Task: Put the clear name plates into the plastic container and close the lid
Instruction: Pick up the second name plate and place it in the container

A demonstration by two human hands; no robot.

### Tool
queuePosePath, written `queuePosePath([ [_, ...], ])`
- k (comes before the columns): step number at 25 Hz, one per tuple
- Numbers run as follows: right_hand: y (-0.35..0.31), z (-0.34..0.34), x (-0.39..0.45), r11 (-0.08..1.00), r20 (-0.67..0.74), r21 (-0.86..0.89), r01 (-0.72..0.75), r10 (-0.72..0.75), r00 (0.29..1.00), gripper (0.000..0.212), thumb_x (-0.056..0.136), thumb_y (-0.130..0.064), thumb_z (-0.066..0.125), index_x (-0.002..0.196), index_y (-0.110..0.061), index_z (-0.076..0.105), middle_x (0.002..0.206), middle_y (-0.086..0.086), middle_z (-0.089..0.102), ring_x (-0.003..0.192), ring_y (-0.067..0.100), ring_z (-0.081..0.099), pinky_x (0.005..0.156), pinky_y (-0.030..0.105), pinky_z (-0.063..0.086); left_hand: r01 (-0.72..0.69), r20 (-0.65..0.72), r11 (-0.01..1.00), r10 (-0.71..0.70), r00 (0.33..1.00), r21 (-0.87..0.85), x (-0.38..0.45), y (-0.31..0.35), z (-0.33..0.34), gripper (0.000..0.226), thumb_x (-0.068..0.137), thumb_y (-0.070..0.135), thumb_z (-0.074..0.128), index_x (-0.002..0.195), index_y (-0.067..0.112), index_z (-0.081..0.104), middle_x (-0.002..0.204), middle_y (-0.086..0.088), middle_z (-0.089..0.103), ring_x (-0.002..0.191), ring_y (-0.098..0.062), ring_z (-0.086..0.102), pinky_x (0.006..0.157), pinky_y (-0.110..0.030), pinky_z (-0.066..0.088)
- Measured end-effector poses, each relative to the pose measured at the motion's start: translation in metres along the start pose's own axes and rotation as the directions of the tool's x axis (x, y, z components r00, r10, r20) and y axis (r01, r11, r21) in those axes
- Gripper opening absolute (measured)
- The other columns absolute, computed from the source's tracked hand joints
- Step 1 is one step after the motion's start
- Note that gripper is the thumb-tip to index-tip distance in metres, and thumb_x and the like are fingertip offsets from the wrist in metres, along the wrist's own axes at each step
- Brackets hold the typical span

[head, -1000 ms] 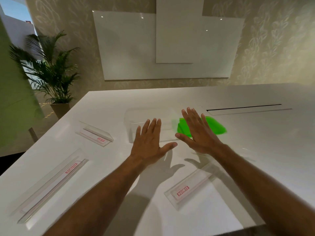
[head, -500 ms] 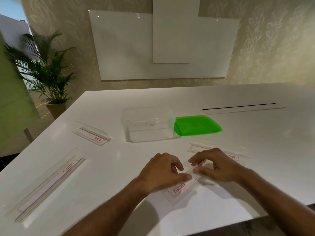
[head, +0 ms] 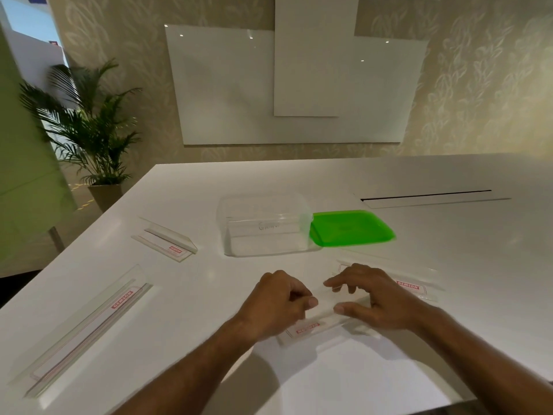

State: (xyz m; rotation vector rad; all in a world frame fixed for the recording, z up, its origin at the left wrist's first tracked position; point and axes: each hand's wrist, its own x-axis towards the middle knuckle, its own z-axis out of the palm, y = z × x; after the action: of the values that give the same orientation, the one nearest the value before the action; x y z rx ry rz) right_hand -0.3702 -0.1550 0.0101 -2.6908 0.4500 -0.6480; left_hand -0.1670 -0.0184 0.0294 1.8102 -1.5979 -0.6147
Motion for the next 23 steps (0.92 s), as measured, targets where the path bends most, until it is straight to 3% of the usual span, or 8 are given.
queuePosePath([
  [4,-0.004,-0.007,0.004,0.990,0.131,-0.137,0.029,-0.011,0.991,0.085,0.067,-0.076,0.065,0.140,-0.041,0.041,0.131,-0.023,0.046,0.117,-0.007,0.041,0.101,0.013,0.032,0.125,0.020,0.961,-0.123,0.992,-0.245,0.005,-0.010,-0.018,0.015,0.091,0.023,0.068,0.090,0.011,0.079,0.062,0.002,0.071,0.050,-0.008,0.056,0.053,-0.021,0.048],
  [8,-0.004,-0.006,0.017,0.998,0.060,-0.019,0.063,-0.062,0.996,0.060,0.071,-0.054,0.079,0.124,-0.037,0.057,0.115,-0.021,0.056,0.098,0.004,0.057,0.082,0.024,0.050,0.224,0.122,0.867,-0.190,0.974,-0.445,0.006,-0.022,-0.033,0.015,0.092,0.016,0.068,0.096,0.005,0.077,0.061,-0.005,0.067,0.047,-0.010,0.048,0.046,-0.019,0.039],
  [10,-0.005,-0.007,0.023,0.995,0.019,0.058,0.081,-0.082,0.996,0.047,0.070,-0.050,0.082,0.112,-0.034,0.066,0.106,-0.019,0.064,0.092,0.009,0.063,0.074,0.030,0.052,0.244,0.138,0.842,-0.202,0.970,-0.481,0.006,-0.026,-0.038,0.016,0.093,0.018,0.067,0.096,0.006,0.077,0.066,-0.006,0.070,0.050,-0.011,0.049,0.049,-0.020,0.041],
  [14,-0.004,-0.010,0.034,0.990,-0.033,0.143,0.023,-0.019,0.999,0.046,0.065,-0.063,0.078,0.100,-0.033,0.074,0.093,-0.013,0.073,0.083,0.009,0.067,0.071,0.027,0.054,0.229,0.097,0.881,-0.207,0.974,-0.414,0.005,-0.031,-0.050,0.049,0.098,0.052,0.047,0.094,0.015,0.080,0.090,0.001,0.078,0.072,-0.010,0.059,0.078,-0.031,0.051],
  [17,-0.001,-0.012,0.041,0.972,-0.053,0.234,-0.027,0.041,0.998,0.051,0.061,-0.065,0.078,0.096,-0.028,0.077,0.088,-0.014,0.075,0.080,0.006,0.070,0.069,0.016,0.052,0.199,0.080,0.918,-0.183,0.980,-0.342,0.005,-0.031,-0.060,0.073,0.088,0.073,0.033,0.094,0.018,0.080,0.101,0.005,0.077,0.088,-0.016,0.069,0.083,-0.028,0.052],
  [20,0.000,-0.012,0.050,0.967,-0.047,0.253,-0.016,0.029,0.998,0.041,0.065,-0.049,0.084,0.093,-0.021,0.079,0.087,-0.015,0.076,0.078,0.006,0.070,0.068,0.015,0.051,0.101,0.044,0.957,-0.093,0.995,-0.271,0.005,-0.031,-0.066,0.063,0.076,0.072,0.062,0.095,0.015,0.079,0.097,0.003,0.078,0.092,-0.015,0.072,0.088,-0.033,0.056],
  [23,-0.002,-0.017,0.059,0.969,-0.057,0.245,-0.036,0.051,0.997,0.050,0.062,-0.062,0.079,0.093,-0.022,0.079,0.087,-0.017,0.075,0.079,0.004,0.070,0.068,0.013,0.050,0.045,0.009,0.994,-0.044,0.999,-0.100,0.007,-0.032,-0.074,0.041,0.064,0.044,0.089,0.099,0.025,0.077,0.092,0.012,0.077,0.085,0.000,0.071,0.077,-0.018,0.057],
])
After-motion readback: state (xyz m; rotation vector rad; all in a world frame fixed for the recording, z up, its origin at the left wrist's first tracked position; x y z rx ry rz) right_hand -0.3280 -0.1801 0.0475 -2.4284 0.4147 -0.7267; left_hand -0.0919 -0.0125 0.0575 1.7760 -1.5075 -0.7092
